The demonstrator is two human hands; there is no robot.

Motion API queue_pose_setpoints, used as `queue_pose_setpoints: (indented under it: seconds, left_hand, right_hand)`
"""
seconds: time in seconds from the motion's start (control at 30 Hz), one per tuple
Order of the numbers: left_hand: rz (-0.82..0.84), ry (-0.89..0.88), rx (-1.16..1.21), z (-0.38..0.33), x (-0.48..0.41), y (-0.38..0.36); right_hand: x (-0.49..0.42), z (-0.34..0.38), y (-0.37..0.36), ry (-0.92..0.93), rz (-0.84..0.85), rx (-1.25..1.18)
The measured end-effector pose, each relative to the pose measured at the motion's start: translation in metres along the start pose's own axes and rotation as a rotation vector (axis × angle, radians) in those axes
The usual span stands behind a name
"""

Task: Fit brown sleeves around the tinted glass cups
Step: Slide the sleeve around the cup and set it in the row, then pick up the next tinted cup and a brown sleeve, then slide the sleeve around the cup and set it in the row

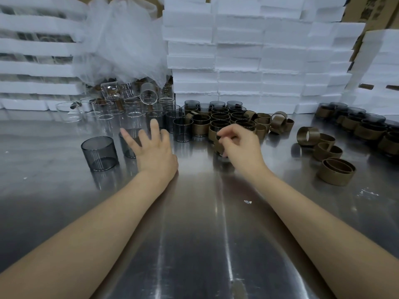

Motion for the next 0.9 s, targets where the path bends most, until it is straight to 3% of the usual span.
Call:
queue_pose_setpoints:
  seconds: [0.07,0.17,0.27,0.5,0.63,0.77,0.9]
  left_hand:
    - [-0.019,-0.057,0.06,-0.006,0.0,0.003]
    - [-0.062,-0.161,0.231,-0.019,0.002,0.01]
    - [-0.128,-0.263,0.36,-0.034,0.007,0.018]
    - [-0.178,-0.498,0.79,-0.058,0.017,0.026]
    - [-0.144,-0.402,0.81,-0.055,0.012,0.013]
    - [0.055,-0.197,0.839,-0.042,0.004,-0.012]
    - [0.1,-0.27,0.839,-0.047,0.004,-0.015]
  right_hand:
    - [0.004,-0.006,-0.013,-0.009,0.082,0.199]
    - [0.003,-0.008,-0.012,0.025,0.026,0.423]
    - [-0.004,-0.016,-0.001,-0.033,-0.02,0.451]
    - [-0.023,-0.05,-0.001,-0.163,0.13,0.46]
    - [-0.021,-0.052,-0.01,-0.145,0.247,0.475]
    - [-0.009,-0.039,-0.027,-0.067,0.393,0.351]
    - [-0.003,-0.035,-0.036,-0.029,0.485,0.295]
Point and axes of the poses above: each hand's wrist, its own x-axis away from the middle knuckle, its own y-axis out of the back of the hand, z = x × y, the point moved 8 cm from there along -x, towards the middle knuckle, and after that the axes turned 9 degrees about -y, right-handed, at the moved point
